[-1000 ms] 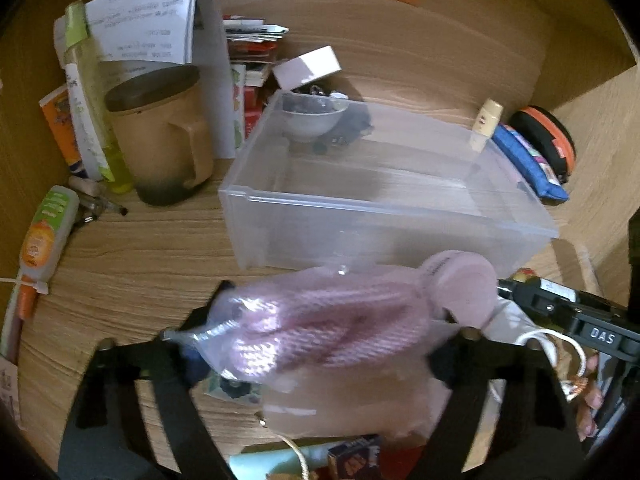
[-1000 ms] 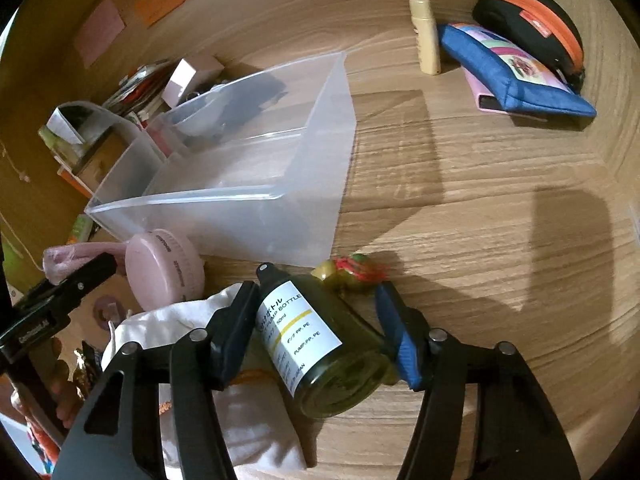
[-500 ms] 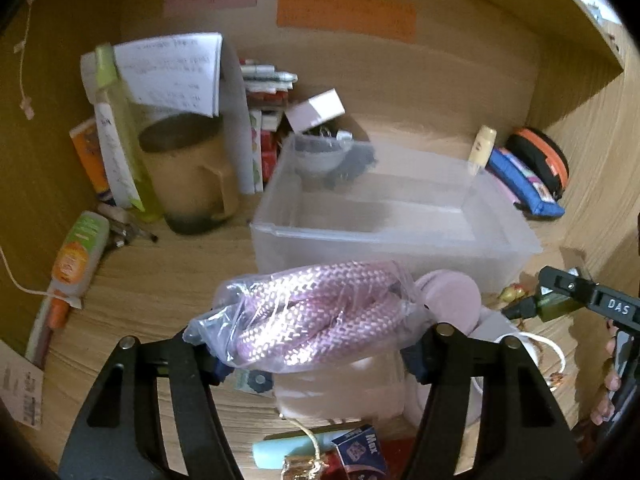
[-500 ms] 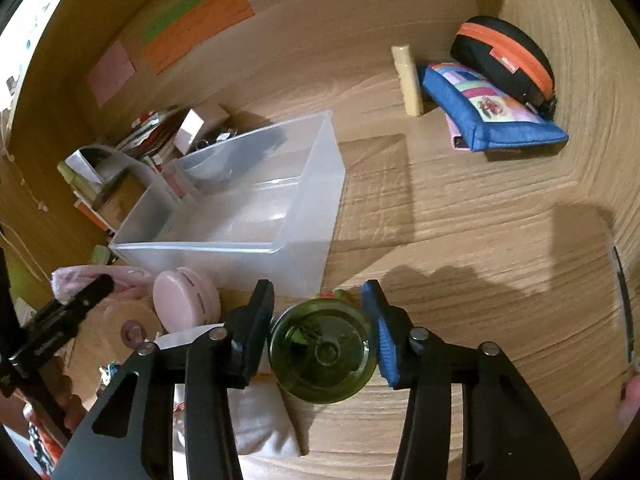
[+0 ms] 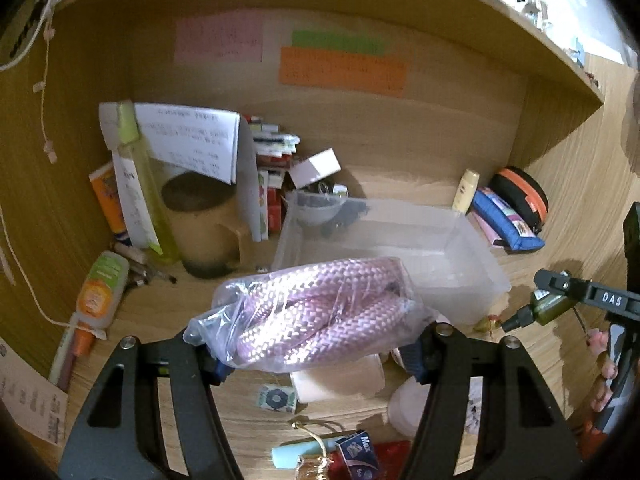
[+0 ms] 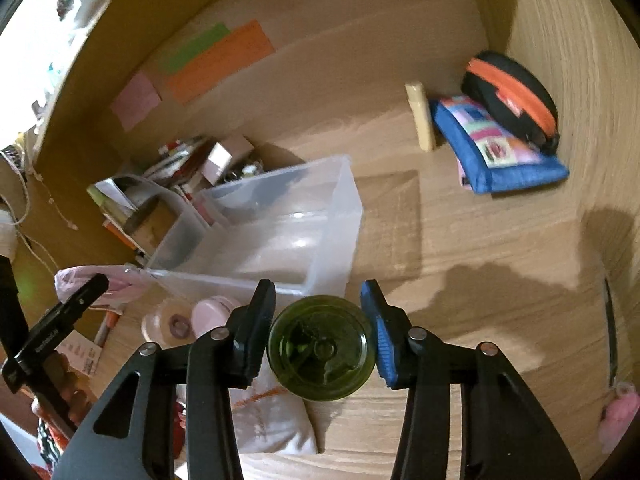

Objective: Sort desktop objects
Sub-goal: 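Grasp the bagged pink rope with the left gripper while the right gripper grasps the green bottle, then lower the pink rope into the clear box with the left gripper while the right gripper drops the bottle in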

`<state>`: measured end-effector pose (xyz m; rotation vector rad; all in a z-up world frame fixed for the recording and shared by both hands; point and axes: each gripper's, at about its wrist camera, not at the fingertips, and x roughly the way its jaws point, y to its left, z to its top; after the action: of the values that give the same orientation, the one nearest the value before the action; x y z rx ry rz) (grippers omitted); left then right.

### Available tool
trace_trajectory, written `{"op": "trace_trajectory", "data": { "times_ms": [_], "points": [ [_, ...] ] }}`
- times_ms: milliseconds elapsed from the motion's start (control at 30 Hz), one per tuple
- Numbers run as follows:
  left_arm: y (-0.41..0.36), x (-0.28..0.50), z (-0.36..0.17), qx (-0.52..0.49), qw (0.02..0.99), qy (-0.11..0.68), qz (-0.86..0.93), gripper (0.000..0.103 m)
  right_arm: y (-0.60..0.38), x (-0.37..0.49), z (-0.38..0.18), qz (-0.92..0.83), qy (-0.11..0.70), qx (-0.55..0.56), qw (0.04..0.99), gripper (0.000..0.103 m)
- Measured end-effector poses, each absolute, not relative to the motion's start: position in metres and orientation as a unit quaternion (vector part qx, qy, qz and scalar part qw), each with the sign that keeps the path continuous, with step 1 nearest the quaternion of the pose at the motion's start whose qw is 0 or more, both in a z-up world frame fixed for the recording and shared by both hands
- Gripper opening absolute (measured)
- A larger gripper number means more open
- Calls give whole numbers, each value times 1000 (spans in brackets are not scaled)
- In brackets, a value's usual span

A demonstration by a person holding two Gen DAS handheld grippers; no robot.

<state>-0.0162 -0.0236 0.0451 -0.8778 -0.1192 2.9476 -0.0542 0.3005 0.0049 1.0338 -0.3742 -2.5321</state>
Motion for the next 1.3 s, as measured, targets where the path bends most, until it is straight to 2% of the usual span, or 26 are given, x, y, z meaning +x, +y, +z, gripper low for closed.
{"op": "trace_trajectory", "data": {
  "times_ms": [333, 633, 1133, 1300],
  "points": [
    [-32, -36, 67, -270, 38, -34, 962, 64, 285, -66, 43, -916, -121, 318, 214, 40],
    [-27, -74, 67, -274, 50, -37, 960, 64, 259, -97, 51, -925, -86, 308, 208, 40],
    [13, -155, 38, -336, 59, 30, 940, 64, 225, -146, 11, -901, -31, 384, 201, 40],
    [11, -167, 24, -364, 75, 21, 928, 64, 214, -156, 1, -892, -8, 403, 203, 38]
  ]
}}
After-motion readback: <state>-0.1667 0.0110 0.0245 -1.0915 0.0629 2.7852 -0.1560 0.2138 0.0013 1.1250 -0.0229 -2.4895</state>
